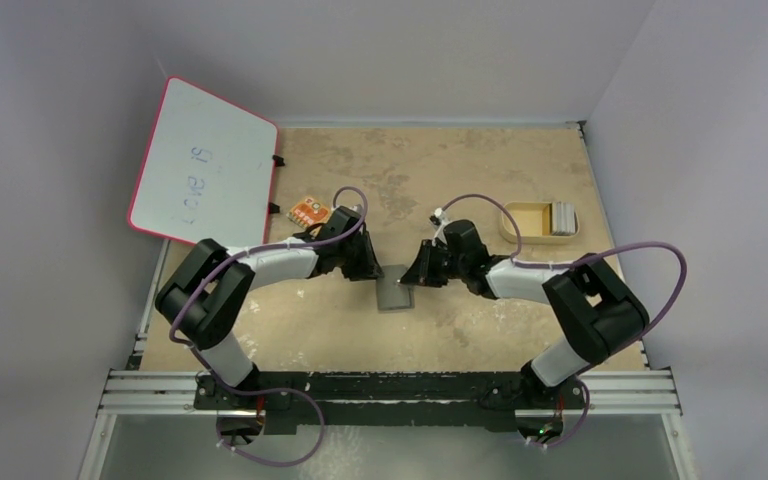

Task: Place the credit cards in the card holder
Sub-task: Close the card holder at the center of the board.

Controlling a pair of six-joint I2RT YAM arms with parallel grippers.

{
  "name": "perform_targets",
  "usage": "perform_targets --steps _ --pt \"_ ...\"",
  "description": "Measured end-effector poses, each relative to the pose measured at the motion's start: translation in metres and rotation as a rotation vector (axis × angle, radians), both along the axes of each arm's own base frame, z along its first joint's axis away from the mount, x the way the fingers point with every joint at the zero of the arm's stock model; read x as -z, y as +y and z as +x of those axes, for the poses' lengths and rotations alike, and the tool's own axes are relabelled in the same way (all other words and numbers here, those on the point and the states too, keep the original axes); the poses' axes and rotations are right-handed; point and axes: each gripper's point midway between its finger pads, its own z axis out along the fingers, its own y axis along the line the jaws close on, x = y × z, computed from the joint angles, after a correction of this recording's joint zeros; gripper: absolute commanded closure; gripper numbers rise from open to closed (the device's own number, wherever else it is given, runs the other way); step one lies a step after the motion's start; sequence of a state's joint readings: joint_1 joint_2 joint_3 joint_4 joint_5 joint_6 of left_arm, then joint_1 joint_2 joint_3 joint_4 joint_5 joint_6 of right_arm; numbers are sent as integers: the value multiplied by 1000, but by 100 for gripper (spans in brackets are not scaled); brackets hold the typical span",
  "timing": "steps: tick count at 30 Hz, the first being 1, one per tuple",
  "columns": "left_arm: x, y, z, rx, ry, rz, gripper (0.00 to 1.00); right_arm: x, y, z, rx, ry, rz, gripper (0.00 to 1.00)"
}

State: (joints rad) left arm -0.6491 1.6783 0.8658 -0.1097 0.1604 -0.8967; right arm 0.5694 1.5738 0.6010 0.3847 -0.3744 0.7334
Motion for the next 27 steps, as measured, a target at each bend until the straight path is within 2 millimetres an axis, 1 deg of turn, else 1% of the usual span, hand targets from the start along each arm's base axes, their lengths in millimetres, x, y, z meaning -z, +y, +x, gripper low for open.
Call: perform_targets --steps 8,16,19,23,27 --pt "1 0 1 -1 -3 1 79 -10 -12 -1 25 -26 -77 83" --pt "4 3 -3 -4 16 16 79 -7 -14 1 36 -22 -98 83" --pt "-2 -1 -4 8 17 -8 80 -8 -14 2 35 -25 -97 83" --pt "-17 -13 -3 35 -2 -83 83 -8 -14 2 33 -26 -98 84" --pt "-21 -18 -4 42 2 -113 83 -8 -13 2 33 -25 -97 84"
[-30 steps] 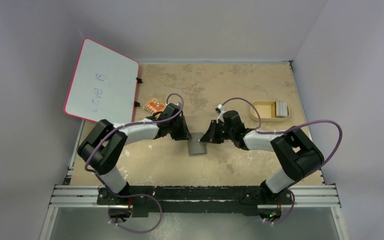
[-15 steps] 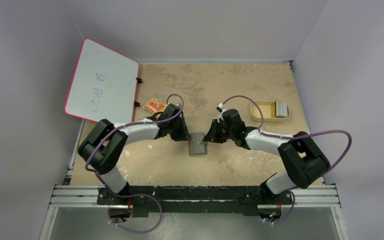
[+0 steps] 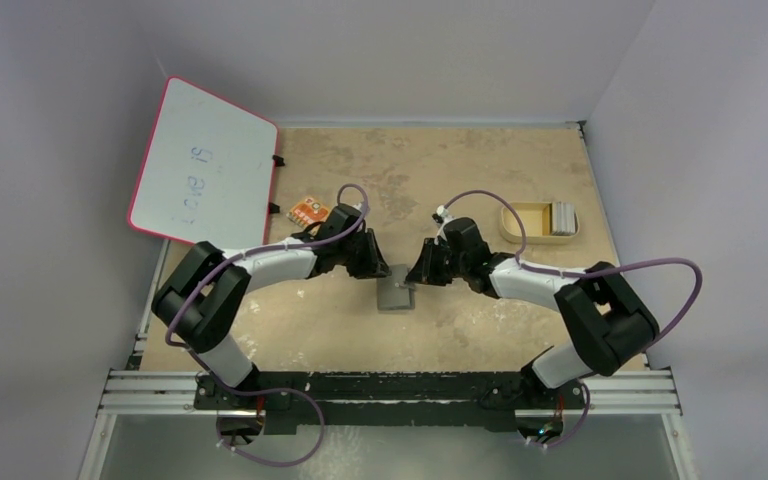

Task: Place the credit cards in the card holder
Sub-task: Close the card holder at the center of the board.

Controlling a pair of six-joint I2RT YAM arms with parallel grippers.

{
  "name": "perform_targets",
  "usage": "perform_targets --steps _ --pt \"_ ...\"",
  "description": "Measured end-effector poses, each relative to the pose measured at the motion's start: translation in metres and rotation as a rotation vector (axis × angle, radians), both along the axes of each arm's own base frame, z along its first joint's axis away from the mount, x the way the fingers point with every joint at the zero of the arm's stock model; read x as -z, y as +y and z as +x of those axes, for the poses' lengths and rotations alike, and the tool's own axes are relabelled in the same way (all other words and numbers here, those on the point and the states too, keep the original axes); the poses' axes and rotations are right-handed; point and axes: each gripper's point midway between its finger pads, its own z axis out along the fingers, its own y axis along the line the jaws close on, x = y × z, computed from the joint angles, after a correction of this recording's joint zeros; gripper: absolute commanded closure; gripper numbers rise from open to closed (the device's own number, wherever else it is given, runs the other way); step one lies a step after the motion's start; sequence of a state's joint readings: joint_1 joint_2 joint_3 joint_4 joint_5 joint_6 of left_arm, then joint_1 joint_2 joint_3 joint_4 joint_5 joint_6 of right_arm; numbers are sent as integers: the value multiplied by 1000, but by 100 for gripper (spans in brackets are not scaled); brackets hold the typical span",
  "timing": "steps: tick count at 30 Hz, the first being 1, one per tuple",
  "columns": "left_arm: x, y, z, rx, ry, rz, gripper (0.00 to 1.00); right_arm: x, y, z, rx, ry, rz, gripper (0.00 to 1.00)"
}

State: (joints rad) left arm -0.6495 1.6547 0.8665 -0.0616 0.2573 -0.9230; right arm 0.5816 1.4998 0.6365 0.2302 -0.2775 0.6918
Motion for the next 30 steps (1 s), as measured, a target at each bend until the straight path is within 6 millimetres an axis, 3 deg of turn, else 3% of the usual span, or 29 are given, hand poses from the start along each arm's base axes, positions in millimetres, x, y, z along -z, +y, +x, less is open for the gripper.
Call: perform_targets --steps 10,30 --pt "16 -1 1 0 24 17 84 -1 4 0 -4 -5 11 83" --pt "16 -1 2 -3 22 20 85 4 17 -6 -18 5 9 82"
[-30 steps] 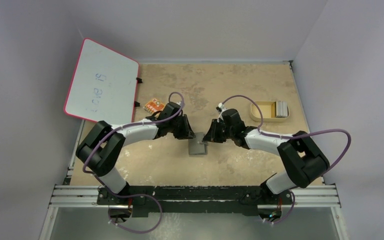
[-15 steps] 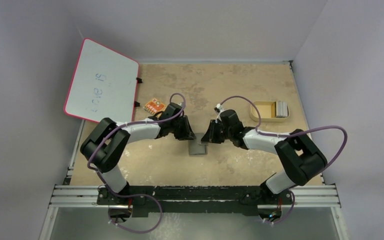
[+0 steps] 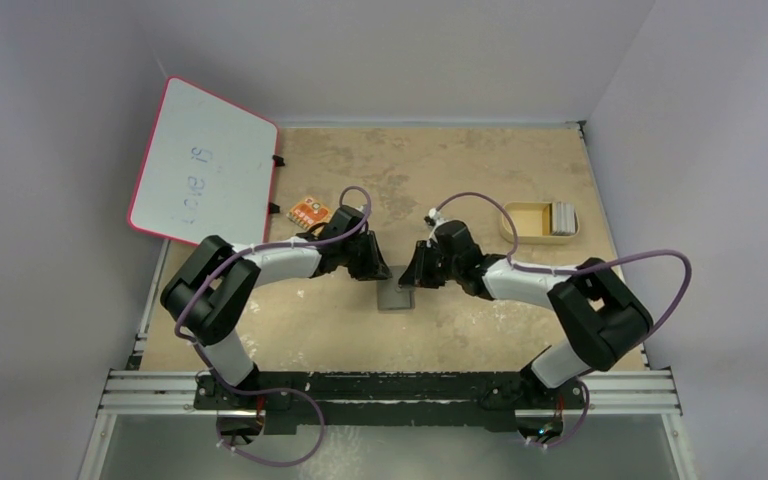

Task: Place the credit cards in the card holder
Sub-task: Close the card holder at the center of the board.

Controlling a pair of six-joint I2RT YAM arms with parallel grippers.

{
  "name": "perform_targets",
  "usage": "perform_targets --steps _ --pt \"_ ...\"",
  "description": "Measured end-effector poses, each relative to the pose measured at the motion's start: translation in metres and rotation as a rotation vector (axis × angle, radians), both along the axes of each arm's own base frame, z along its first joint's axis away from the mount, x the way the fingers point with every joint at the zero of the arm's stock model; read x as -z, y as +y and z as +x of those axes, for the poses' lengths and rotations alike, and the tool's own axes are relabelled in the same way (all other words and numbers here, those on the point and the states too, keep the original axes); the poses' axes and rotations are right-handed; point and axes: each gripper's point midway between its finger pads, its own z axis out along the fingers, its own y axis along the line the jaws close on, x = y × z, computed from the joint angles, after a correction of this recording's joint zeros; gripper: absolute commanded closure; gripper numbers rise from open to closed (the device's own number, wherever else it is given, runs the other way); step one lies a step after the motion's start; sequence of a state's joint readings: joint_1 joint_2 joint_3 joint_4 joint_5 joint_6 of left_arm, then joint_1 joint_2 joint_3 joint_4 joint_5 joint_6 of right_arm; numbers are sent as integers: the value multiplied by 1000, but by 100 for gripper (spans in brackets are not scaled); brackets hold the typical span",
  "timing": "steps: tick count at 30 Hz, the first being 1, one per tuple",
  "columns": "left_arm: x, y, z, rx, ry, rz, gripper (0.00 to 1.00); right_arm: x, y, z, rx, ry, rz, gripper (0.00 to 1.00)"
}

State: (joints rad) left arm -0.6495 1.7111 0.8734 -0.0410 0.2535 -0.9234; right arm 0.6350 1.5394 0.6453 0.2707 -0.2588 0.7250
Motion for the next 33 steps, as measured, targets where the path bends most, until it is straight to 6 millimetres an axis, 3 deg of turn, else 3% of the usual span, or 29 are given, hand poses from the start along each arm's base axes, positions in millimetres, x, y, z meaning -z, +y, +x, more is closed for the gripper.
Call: perform_targets --steps 9,33 --pt "1 0 0 -1 0 3 85 -20 -10 2 40 -41 -27 81" --pt "1 -1 -1 0 -3 8 85 -2 3 -8 16 1 -37 82"
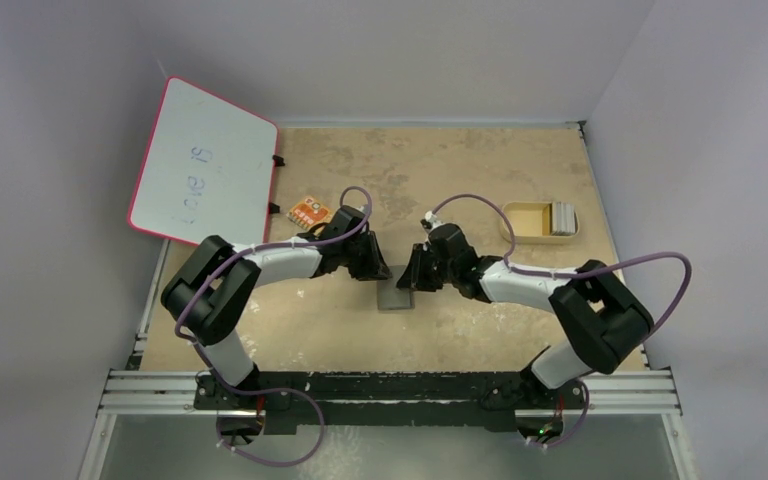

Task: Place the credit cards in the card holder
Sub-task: Close the card holder at the center of the board.

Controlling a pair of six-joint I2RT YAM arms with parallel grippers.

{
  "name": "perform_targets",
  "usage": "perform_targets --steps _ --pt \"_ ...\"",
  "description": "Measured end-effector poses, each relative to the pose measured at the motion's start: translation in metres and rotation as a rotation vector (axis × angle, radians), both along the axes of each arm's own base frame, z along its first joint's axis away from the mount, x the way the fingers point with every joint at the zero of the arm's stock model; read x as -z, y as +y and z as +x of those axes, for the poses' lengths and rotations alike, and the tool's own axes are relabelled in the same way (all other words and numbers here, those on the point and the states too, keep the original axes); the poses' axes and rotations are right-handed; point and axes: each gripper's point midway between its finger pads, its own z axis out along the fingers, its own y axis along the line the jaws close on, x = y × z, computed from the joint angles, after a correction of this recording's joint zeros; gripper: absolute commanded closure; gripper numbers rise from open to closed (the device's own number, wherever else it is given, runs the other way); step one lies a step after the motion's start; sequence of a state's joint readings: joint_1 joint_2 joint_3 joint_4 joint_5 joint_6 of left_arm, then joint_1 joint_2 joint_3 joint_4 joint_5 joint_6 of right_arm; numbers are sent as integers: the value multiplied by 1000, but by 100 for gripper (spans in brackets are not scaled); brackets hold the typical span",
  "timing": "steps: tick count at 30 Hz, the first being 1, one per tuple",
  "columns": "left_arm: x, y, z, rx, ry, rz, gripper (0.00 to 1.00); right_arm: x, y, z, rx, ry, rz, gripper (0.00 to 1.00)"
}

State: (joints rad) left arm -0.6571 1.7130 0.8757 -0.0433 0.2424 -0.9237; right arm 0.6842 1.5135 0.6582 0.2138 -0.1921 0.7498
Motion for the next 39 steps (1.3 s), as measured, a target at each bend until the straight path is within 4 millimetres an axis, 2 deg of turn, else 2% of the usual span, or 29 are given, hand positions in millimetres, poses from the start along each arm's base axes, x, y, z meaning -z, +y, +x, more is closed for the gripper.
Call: perform_targets --steps 12,19,23,28,33,39 --pt "0 0 1 -4 -7 7 85 6 2 0 2 -4 -18 84" --pt "0 0 1 -6 -8 10 85 1 2 3 10 -33 -92 82" --pt "0 0 1 -6 -8 12 85 -7 -2 4 27 -59 -116 79" --pt "0 0 1 -7 -8 14 85 -3 -7 -2 34 -57 -171 74" --pt "0 0 2 -9 -7 15 85 -11 3 0 29 -87 -229 71" --pt "0 0 1 -15 -1 13 85 -9 9 2 31 -111 -300 74"
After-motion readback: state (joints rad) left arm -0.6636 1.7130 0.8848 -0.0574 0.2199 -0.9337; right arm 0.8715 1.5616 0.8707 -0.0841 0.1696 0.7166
